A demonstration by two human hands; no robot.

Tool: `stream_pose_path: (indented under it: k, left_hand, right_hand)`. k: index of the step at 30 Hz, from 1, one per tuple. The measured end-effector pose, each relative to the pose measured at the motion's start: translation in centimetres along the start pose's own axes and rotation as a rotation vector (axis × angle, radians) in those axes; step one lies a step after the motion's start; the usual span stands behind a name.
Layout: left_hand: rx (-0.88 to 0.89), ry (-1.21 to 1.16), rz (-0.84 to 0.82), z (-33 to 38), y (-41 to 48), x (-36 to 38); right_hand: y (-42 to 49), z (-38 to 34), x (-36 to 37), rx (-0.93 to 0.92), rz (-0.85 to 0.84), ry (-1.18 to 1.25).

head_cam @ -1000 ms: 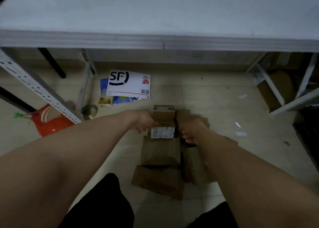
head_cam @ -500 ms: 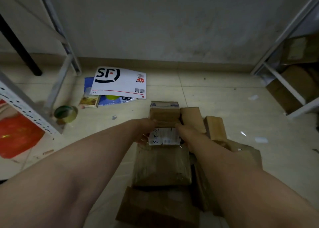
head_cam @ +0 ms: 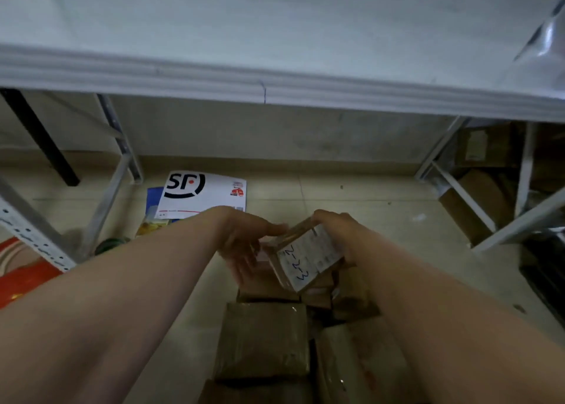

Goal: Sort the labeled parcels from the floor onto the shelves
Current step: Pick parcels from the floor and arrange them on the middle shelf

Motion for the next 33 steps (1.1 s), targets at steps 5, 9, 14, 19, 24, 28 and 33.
stream_pose_path:
  k: [5, 9, 14, 19, 24, 28, 33]
  left_hand:
    - [0.27, 0.254, -0.103, 8.9, -12.4, 5.8]
    - [0.292, 0.422, -0.105, 13.7, -21.0, 9.3]
    - [0.37, 0.029, -0.194, 18.7, -32.6, 8.0]
    - [0.562, -0.212, -0.244, 24.0, -45.3, 6.6]
    - [0.692, -0.183, -0.13, 28.1, -55.5, 6.0]
    - [0.764, -0.223, 0.029, 29.5, -62.5, 2.8]
    - [0.806, -0.009, 0.101, 29.7, -68.6, -0.8]
  right_hand:
    - [-9.9, -3.8, -7.0, 0.108, -0.069, -0.036]
    - [-18.0, -8.7, -13.2, 0.144, -0.161, 0.003]
    - [-27.3, -15.4, -21.9, 0.08, -0.199, 0.263]
    - [-37.0, -23.5, -24.9, -0.021, -0.42, 0.309]
    - [-45.1, -32.3, -26.1, -0.248, -0.422, 0.182]
    - [-50.5, -37.1, -27.7, -0.358, -0.407, 0.126]
    - [-54.1, -40.2, -27.2, -0.391, -0.411, -0.047]
Point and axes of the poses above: each hand's wrist, its own y-axis towards the middle knuckle, its own x-axis out of the palm, z = x × y, the point moved 6 cm from there along y, towards the middle knuckle, and after that the axes turned 4 degrees about x, right-handed, at the moved point
